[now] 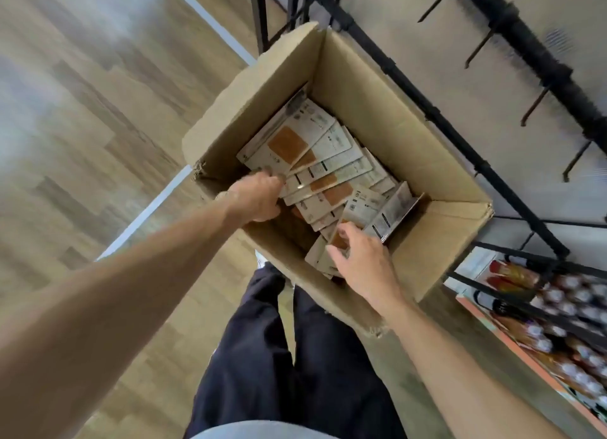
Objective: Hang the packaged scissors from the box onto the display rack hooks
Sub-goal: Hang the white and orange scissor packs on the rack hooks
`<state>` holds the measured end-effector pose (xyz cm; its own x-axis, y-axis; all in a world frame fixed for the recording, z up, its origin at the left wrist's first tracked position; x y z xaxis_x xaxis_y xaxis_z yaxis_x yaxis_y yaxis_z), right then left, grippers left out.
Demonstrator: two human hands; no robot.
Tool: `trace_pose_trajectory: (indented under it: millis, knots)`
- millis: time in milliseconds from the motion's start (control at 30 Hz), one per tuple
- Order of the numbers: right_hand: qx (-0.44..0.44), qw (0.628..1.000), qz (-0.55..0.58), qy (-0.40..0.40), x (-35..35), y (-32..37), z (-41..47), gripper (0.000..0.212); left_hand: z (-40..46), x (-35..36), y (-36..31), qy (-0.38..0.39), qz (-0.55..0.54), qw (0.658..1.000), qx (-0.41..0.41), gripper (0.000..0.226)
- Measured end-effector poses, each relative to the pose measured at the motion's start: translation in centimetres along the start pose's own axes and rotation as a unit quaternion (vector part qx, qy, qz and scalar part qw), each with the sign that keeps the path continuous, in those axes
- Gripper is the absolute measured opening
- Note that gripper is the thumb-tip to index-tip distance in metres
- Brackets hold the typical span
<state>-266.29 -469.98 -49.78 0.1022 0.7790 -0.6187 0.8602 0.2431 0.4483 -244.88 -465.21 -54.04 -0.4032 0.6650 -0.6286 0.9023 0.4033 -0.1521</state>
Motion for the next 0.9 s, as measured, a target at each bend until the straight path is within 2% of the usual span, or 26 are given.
trace_pose_trajectory:
  millis: [133,233,433,567,767,900]
  knots:
    - [-0.016,1.000,-0.006,0.016,2.6,-0.4,4.1,0.035,4.4,1.2,2.8,0.002,0.055,0.996,-0.066,0.040]
    - [-0.034,0.999,0.004,0.027,4.6,-0.3,6.3,0.038,6.1,2.5,3.6,0.022,0.091,0.994,-0.062,0.045]
    - [-0.054,0.998,0.041,0.013,6.4,-0.2,8.8,0.030,8.1,2.9,3.7,0.005,0.089,0.992,-0.089,0.032]
    - [-0.061,0.996,0.068,0.009,6.7,0.0,9.6,0.033,8.0,3.9,4.3,0.016,0.097,0.990,-0.097,0.035]
    - [-0.093,0.991,0.098,0.011,6.6,0.7,10.8,0.038,8.1,3.1,5.1,-0.029,0.062,0.996,-0.055,0.039]
    - [-0.104,0.991,0.086,0.009,6.9,1.0,11.2,0.037,7.7,3.0,3.6,-0.056,0.094,0.993,0.042,0.035]
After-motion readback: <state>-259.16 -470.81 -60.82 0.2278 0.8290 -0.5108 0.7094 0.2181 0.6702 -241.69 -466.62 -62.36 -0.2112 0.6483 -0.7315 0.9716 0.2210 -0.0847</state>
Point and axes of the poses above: each hand's wrist, its own z-axis towards the middle knuckle, its own x-axis out of the palm, y = z × x, the point moved 4 cm from there along z, towards the middle knuckle, and after that the axes turned 9 degrees about z, right-handed, at the moved point
